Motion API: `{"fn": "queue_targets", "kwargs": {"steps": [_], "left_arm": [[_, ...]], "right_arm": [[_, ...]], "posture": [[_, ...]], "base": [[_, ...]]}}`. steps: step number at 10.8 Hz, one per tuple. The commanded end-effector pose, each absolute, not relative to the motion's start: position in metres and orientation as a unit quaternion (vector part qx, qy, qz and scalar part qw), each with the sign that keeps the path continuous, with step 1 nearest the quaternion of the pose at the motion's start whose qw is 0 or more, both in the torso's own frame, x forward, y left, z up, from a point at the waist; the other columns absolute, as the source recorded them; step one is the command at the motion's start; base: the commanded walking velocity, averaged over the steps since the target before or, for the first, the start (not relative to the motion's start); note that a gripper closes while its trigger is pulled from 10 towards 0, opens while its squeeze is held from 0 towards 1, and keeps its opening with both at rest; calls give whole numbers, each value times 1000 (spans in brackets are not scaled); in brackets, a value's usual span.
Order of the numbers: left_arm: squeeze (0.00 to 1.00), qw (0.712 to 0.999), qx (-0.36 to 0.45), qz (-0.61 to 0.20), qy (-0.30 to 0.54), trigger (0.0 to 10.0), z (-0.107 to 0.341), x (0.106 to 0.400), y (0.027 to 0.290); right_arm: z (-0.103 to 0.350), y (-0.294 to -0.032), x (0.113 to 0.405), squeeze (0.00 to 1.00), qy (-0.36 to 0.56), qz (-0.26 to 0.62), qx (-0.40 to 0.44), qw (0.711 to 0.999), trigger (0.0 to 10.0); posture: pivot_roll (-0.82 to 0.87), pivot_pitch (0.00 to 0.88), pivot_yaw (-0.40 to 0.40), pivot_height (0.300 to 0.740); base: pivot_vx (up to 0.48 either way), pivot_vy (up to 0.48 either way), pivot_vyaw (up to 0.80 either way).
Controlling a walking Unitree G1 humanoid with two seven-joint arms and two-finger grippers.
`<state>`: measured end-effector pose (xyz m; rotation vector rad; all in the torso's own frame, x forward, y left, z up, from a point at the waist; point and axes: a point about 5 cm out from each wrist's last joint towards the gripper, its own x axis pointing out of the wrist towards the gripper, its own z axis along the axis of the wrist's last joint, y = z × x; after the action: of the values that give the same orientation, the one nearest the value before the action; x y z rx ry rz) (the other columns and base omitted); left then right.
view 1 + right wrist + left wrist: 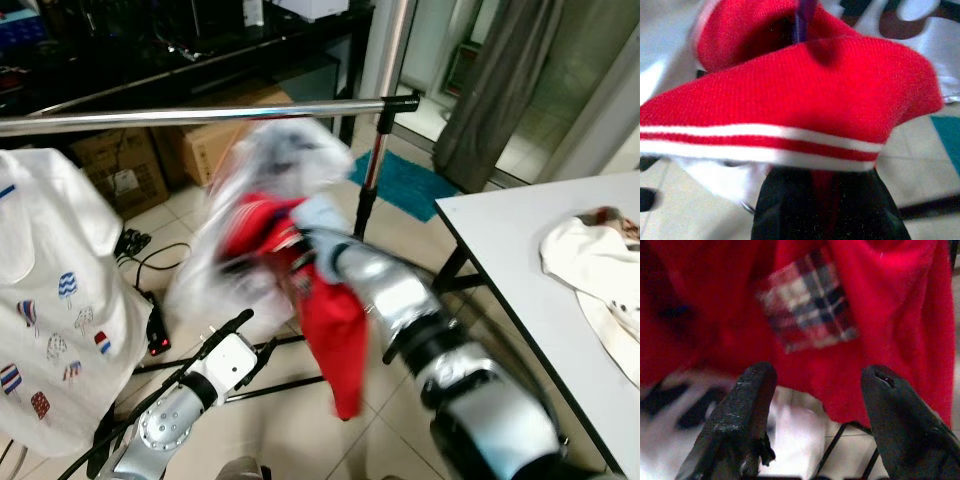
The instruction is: Hang hanger
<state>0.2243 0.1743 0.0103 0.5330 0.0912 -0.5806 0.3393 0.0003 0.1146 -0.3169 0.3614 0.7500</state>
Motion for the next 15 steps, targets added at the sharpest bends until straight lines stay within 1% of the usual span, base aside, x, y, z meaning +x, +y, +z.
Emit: {"fn": "queue_targets", "kwargs": {"steps": [1, 2, 3, 4, 6, 10, 15], "left_arm": [[0, 921, 261, -287, 45, 10000, 10, 223, 172], [0, 921, 261, -284, 48, 10000, 9, 221, 174], [0, 922, 260, -282, 50, 10000, 8, 219, 175], [0, 930, 246, -270, 50, 10000, 9, 221, 176], [0, 929, 246, -273, 47, 10000, 11, 223, 174], [0, 928, 244, -279, 47, 10000, 10, 221, 171], [0, 928, 246, -277, 46, 10000, 11, 221, 174]], "right_arm": [[128, 5, 339, 0, 148, 380, -149, 901, 10000], [124, 7, 331, 0, 152, 418, -164, 881, 10000], [120, 2, 327, 0, 156, 429, -180, 871, 10000], [116, -5, 332, 0, 174, 402, -174, 882, 10000], [118, -6, 332, 0, 174, 394, -167, 887, 10000], [115, -10, 329, 0, 179, 391, -168, 887, 10000], [117, -8, 331, 0, 177, 387, -163, 890, 10000]], "posture": [[154, 0, -41, 736], [163, 0, -43, 736], [165, 0, -47, 736], [163, 0, -47, 736], [156, 0, -46, 736], [151, 0, -42, 736], [157, 0, -41, 736]], "base": [[0, 0, 0], [0, 0, 0], [0, 0, 0], [0, 0, 0], [0, 0, 0], [0, 0, 0], [0, 0, 0]]}}
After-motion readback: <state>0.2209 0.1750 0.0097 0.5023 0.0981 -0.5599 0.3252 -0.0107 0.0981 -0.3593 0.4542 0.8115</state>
